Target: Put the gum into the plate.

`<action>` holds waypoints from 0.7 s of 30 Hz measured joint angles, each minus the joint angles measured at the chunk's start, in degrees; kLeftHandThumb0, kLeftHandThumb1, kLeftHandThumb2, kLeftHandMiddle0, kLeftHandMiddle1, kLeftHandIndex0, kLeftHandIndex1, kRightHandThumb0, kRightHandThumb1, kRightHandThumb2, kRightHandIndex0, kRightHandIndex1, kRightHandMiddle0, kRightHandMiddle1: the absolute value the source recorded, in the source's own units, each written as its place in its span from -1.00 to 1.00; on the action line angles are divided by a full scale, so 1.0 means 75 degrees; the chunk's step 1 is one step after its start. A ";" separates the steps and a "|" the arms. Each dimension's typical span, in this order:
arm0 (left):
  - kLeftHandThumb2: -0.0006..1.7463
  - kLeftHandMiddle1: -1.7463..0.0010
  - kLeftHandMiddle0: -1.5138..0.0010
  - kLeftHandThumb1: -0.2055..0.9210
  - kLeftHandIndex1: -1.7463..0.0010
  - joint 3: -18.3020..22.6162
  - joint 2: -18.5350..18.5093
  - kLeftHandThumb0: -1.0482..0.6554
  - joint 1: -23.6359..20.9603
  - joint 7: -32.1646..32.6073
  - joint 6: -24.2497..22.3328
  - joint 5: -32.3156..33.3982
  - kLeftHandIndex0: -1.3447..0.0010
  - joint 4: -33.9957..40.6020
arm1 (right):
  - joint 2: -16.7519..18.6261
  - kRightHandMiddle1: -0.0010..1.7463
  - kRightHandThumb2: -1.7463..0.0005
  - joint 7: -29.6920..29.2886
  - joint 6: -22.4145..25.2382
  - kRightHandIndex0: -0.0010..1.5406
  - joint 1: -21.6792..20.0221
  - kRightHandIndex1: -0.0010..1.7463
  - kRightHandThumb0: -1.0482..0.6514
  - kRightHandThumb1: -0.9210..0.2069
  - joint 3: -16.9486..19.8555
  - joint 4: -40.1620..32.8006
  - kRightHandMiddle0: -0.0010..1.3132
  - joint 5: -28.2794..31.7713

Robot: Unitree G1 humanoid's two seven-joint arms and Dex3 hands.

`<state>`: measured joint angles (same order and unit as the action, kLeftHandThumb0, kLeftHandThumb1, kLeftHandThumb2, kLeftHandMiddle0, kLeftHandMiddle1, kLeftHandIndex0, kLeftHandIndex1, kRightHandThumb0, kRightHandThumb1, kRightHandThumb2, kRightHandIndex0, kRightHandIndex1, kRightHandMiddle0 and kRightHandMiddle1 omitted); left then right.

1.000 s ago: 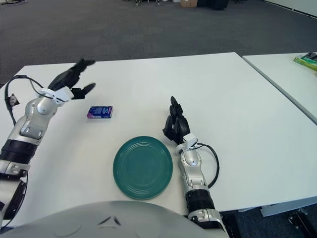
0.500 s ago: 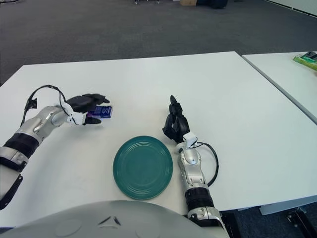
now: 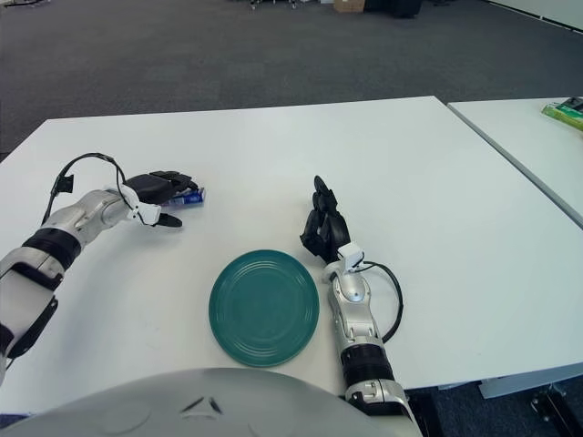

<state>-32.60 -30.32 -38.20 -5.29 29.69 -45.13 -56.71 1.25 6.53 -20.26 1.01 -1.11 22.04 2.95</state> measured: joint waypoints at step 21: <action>-0.75 0.95 0.67 1.00 -0.13 -0.0507 0.0511 -0.83 -0.0502 0.1290 -0.0546 -0.0017 0.96 -0.1637 | -0.0020 -0.70 -0.10 -0.0009 0.0002 -0.88 -0.0006 -0.98 -0.70 -1.00 0.0161 0.0021 -1.00 0.0052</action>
<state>-36.40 -26.48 -41.96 4.38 25.59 -45.26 -68.99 1.10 6.46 -20.25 0.97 0.09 22.20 3.34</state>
